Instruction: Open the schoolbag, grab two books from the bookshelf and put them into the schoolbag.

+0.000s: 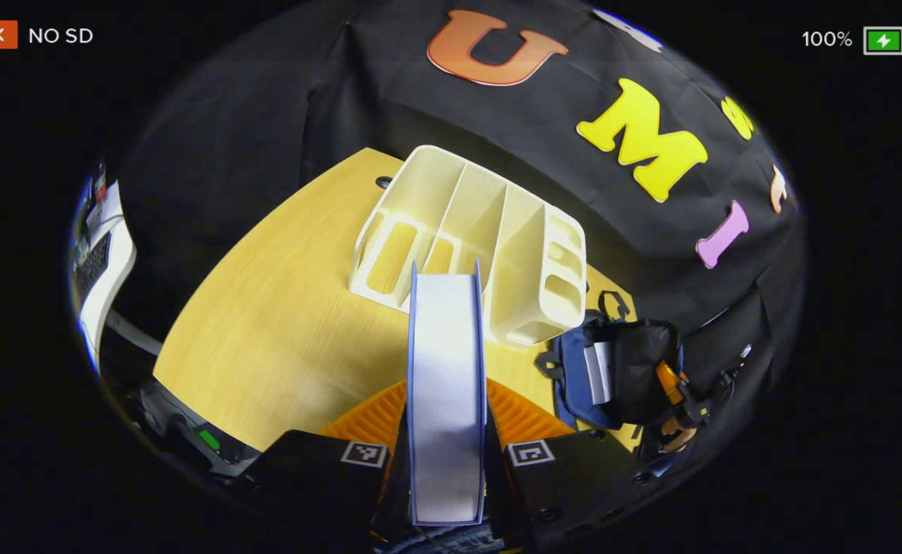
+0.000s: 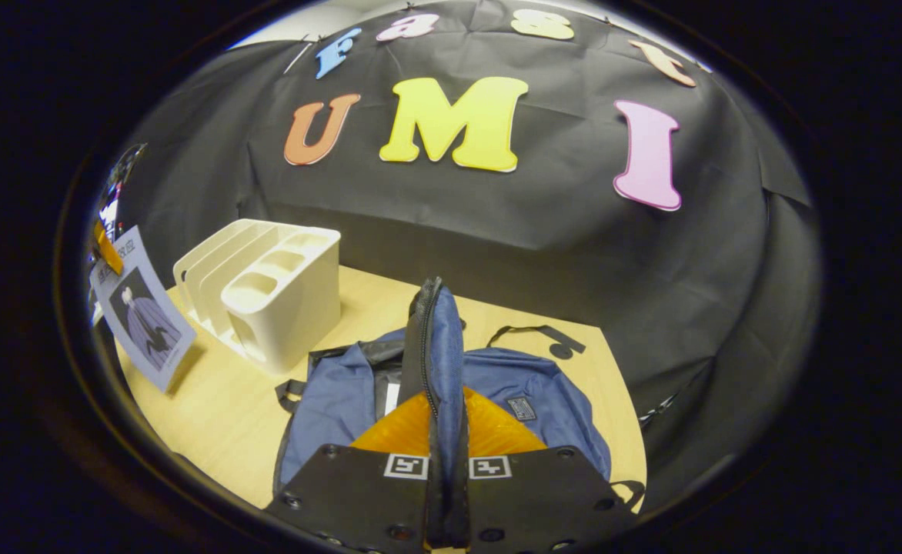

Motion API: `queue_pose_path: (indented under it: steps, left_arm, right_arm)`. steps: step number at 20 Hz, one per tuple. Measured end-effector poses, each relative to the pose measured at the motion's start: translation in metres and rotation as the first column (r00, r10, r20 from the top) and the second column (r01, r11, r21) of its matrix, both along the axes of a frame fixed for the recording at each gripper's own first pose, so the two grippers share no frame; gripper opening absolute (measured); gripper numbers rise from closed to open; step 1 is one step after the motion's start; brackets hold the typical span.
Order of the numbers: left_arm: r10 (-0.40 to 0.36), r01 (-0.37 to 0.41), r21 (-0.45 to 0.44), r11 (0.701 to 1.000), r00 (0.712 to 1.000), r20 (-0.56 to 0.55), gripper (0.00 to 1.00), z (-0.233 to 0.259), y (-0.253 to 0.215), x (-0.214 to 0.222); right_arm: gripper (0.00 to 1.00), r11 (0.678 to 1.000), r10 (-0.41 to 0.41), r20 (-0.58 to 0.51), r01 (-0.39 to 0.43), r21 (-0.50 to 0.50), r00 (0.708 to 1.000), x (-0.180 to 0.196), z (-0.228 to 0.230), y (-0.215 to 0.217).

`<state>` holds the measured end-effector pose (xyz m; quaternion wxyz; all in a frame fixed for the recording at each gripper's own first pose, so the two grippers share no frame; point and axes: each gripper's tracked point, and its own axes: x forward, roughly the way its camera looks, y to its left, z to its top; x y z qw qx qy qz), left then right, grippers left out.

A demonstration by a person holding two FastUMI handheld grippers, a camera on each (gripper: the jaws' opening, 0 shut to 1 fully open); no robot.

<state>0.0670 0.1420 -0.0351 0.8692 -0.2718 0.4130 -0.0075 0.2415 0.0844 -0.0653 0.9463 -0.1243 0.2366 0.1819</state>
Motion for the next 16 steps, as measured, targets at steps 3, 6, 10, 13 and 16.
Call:
queue_pose_path:
  steps: [3, 6, 10, 13, 16]
  left_arm:
    - [0.028, -0.024, -0.152, 0.988, 0.999, 0.023, 0.43, 0.0, -0.013, -0.008]
    - [0.002, 0.007, -0.206, 0.978, 0.999, 0.044, 0.48, -0.008, -0.026, -0.016]
    - [-0.079, 0.104, -0.272, 0.957, 0.992, 0.1, 0.47, -0.004, -0.076, -0.017]
    - [-0.137, 0.18, -0.324, 0.929, 0.979, 0.151, 0.43, -0.001, -0.115, -0.006]
    - [-0.168, 0.235, -0.377, 0.896, 0.965, 0.203, 0.43, 0.01, -0.153, 0.014]
  right_arm:
    - [0.05, 1.0, -0.007, -0.026, 0.007, -0.011, 1.0, 0.002, -0.004, 0.004]
    - [0.05, 1.0, -0.03, -0.067, 0.03, -0.002, 0.997, 0.006, -0.005, 0.007]
    - [0.04, 0.999, -0.039, -0.061, 0.038, -0.02, 0.997, 0.013, 0.002, 0.006]
    - [0.05, 0.998, -0.056, -0.057, 0.055, -0.022, 0.997, 0.018, 0.013, 0.003]
    - [0.04, 0.997, -0.07, -0.038, 0.069, -0.023, 0.997, 0.025, 0.03, 0.002]
